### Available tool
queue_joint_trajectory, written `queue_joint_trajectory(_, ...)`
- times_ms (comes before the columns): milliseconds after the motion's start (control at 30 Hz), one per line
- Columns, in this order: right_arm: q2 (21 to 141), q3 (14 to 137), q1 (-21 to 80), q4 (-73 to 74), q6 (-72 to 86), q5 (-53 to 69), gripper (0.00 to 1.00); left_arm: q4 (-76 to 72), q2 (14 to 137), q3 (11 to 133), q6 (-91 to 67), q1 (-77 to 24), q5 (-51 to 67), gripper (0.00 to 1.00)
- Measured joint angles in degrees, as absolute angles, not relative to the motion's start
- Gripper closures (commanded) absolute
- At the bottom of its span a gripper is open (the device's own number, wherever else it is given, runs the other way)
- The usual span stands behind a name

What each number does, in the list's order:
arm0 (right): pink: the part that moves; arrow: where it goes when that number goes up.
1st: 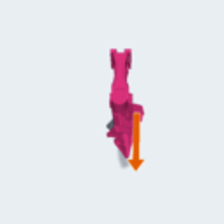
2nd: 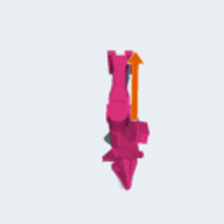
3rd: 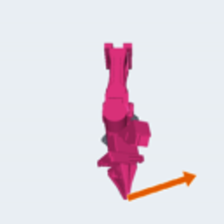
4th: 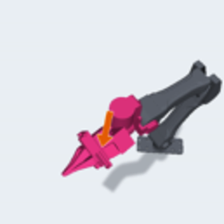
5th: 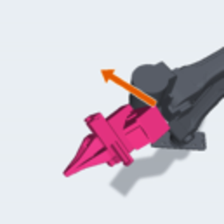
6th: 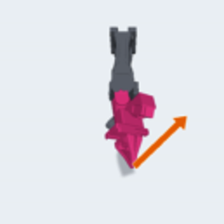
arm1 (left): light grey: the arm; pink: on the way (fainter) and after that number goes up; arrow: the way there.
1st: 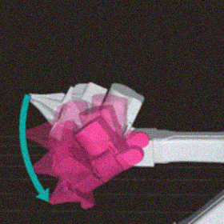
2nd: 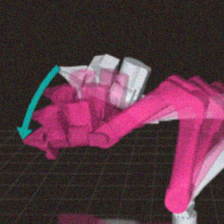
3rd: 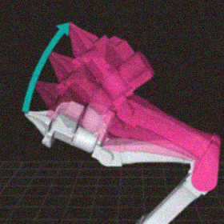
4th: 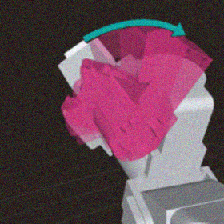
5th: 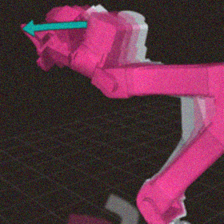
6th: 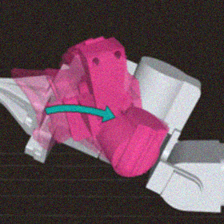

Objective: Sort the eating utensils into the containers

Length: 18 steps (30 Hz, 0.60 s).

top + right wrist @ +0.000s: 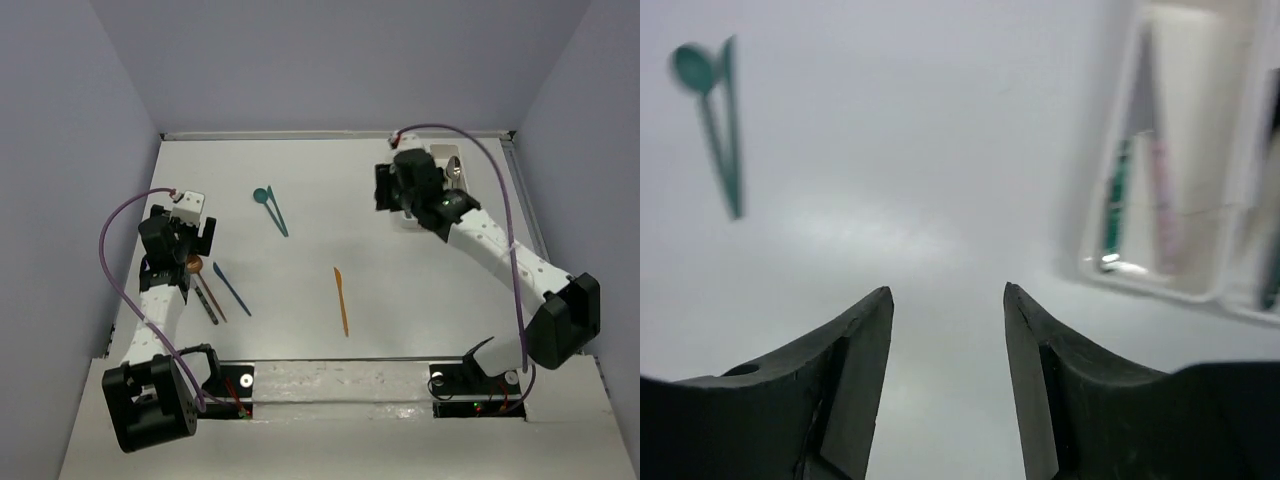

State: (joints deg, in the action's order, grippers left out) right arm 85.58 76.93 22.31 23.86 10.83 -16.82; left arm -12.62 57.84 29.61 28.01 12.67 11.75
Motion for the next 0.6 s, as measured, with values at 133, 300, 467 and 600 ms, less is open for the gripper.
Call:
queue_joint_trajectory(133, 82.06, 70.32, 41.17, 24.88, 18.35, -14.35, 0.28, -12.64, 56.49, 29.5, 28.08, 12.56, 11.53, 0.01)
queue_joint_trajectory(300, 88.95, 67.7, 52.97, 29.1, 27.73, -16.4, 0.33, -12.4, 54.24, 28.21, 28.05, 12.47, 11.66, 0.01)
queue_joint_trajectory(467, 99.42, 68.82, 59.81, 32.62, 35.35, -17.91, 0.39, -11.97, 52.16, 27.24, 28.14, 12.47, 11.75, 0.01)
queue_joint_trajectory(600, 104.79, 68.86, 61.58, 34.94, 39.7, -17.76, 0.43, -11.35, 51.09, 26.92, 28.42, 12.45, 11.7, 0.01)
